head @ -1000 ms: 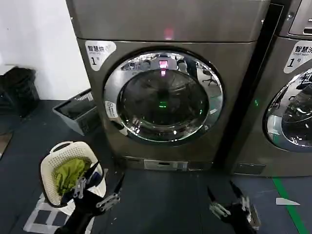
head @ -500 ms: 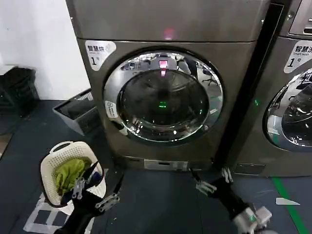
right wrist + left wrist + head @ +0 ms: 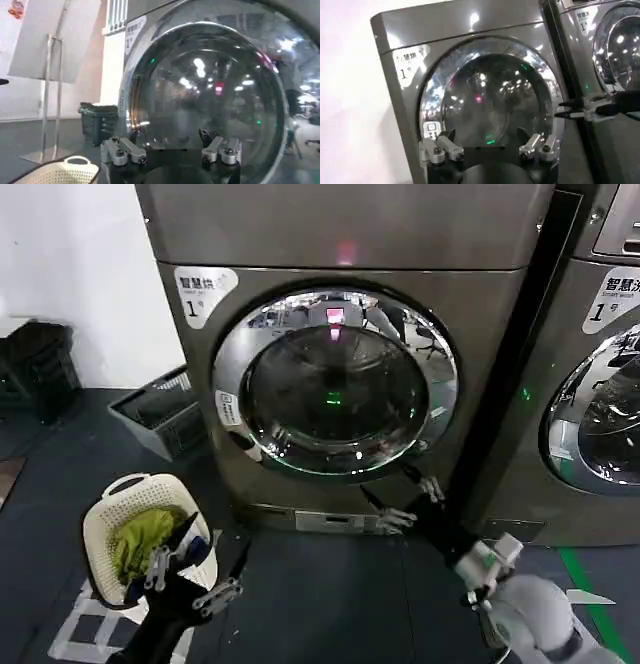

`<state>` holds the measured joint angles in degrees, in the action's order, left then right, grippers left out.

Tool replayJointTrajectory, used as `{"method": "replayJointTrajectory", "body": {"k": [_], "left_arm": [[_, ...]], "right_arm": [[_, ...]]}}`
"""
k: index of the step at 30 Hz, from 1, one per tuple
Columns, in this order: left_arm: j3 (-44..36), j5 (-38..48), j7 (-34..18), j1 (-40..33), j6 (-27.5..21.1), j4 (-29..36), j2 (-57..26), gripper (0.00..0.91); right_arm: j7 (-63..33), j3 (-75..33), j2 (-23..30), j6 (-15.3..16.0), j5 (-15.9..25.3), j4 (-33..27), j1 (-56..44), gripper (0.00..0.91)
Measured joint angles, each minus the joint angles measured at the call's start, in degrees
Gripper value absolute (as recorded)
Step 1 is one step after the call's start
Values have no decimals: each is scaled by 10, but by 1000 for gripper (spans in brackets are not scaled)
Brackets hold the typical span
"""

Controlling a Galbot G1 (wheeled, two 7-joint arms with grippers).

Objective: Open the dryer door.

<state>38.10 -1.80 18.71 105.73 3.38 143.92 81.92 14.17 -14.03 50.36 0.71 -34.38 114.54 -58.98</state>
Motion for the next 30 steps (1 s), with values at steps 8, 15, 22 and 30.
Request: {"method": "replayJointTrajectory", "body": {"k": [8,15,22,30], "left_arm": [[0,-1,0,2,0,0,2,907],[2,-1,0,2,0,0,2,907],[3,0,1,0,0,-2,3,907],[4,1,1,-1,-1,-2,7,907]], "right_arm": [[-2,100,5,-15,-20,-53,119,907],[-13,172,31,-16,-22,-110,204,907],[-20,230,56,-8,-33,-159,278,907],[-40,273,81,6,-34,-195,331,907]]}}
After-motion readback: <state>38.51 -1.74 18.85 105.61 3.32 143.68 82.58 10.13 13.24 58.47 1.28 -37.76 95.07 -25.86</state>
